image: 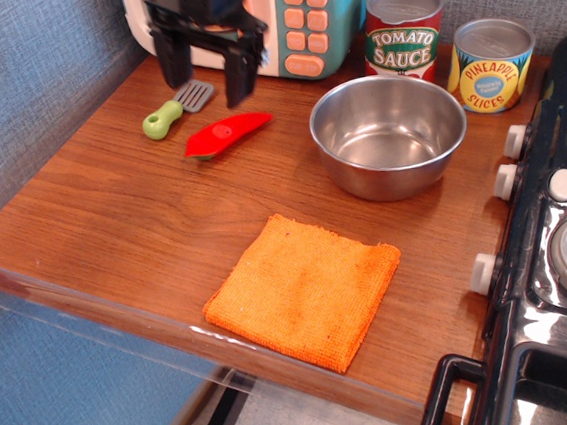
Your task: Put the pepper in front of the microwave.
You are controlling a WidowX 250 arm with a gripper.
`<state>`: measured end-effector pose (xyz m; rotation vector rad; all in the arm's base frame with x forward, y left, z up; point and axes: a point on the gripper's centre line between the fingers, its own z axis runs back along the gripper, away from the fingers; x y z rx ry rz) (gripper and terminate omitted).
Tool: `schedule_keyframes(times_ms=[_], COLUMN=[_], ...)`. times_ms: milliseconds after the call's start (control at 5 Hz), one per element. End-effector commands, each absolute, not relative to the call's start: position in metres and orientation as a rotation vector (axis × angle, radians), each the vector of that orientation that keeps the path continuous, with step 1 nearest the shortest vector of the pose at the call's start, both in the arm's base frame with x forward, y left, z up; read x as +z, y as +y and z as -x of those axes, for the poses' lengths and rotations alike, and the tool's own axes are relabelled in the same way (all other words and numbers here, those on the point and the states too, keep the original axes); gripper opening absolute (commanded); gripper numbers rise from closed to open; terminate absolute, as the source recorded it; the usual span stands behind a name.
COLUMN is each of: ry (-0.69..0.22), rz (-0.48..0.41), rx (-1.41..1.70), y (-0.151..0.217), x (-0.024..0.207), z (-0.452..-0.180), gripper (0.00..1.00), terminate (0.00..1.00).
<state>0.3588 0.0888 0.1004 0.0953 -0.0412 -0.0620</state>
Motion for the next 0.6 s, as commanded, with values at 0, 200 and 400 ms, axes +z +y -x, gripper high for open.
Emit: schedule_keyframes(times_ms=[0, 200, 400], ry=[-0.122, -0.129, -0.129], rz=[-0.081, -0.137, -0.137], rx=[-0.024, 0.038, 0.038], y=[0.097, 0.097, 0.097], x=[0.131, 0.13, 0.13], z=[-0.315, -0.304, -0.304], gripper=[1.0, 1.0, 1.0], terminate=[0.0, 0.0, 1.0])
